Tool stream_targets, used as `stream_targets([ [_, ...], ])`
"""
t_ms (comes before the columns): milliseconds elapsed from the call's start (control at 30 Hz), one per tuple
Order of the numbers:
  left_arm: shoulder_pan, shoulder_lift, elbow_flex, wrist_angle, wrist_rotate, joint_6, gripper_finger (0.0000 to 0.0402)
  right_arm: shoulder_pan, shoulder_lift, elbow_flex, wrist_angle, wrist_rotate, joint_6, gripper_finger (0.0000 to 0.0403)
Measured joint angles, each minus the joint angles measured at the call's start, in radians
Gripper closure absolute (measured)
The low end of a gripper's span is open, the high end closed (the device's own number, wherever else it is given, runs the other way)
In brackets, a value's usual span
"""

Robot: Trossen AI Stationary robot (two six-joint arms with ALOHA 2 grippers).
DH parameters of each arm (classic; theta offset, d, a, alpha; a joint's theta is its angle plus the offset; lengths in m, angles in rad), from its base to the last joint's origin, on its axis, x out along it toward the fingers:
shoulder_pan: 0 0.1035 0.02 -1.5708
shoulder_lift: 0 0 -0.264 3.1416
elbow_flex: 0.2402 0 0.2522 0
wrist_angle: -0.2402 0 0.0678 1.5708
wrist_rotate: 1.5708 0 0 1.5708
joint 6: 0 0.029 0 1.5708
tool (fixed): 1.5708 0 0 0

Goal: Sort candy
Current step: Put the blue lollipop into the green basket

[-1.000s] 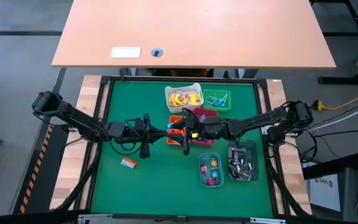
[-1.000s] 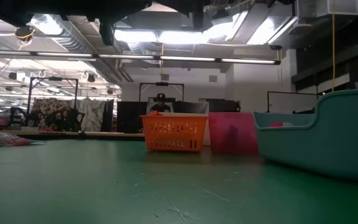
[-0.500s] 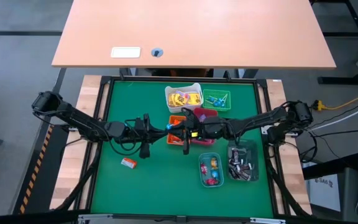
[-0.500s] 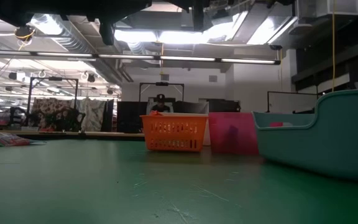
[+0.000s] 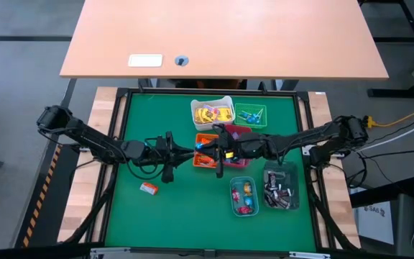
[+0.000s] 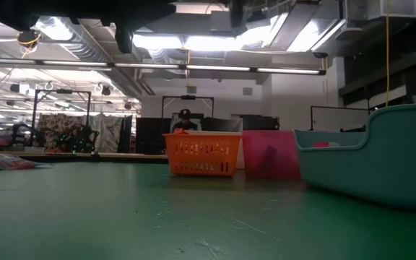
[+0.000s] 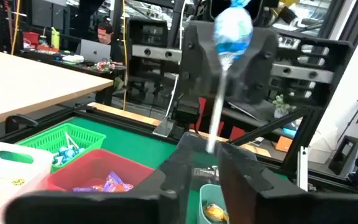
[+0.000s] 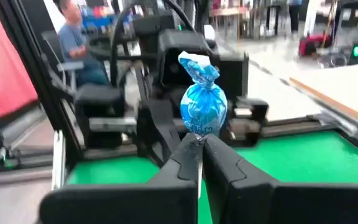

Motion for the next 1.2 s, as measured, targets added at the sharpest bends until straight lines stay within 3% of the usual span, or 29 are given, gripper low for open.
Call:
stream_targets([
  [167,0.000,0.000,0.000,-0.017,-0.006,0.000,0.0308,-0.041,-0.097,0.000,-0.202,0.008,-0.019,0.0397],
  [367,0.000,0.000,0.000,-0.023,-0.006,0.000,0.0307,-0.153,-0.205,0.000,-0.531,0.013,-0.019,0.0400],
  [733,0.000,0.000,0.000,-0.034,-0.009,0.002,0.0309,-0.413,-0.217,0.000,-1.078,0.014,-0.018,0.0394],
  [933,0.007,-0.027,0.000,-0.036,-0.048,0.003,0.0309,-0.508,-0.214,0.000,-1.146,0.014,-0.021,0.0386],
  [1200,0.051,-0.143,0.000,-0.172,0.015,0.003,0.0309,-0.587,-0.214,0.000,-1.144,0.056,-0.100,0.0359],
])
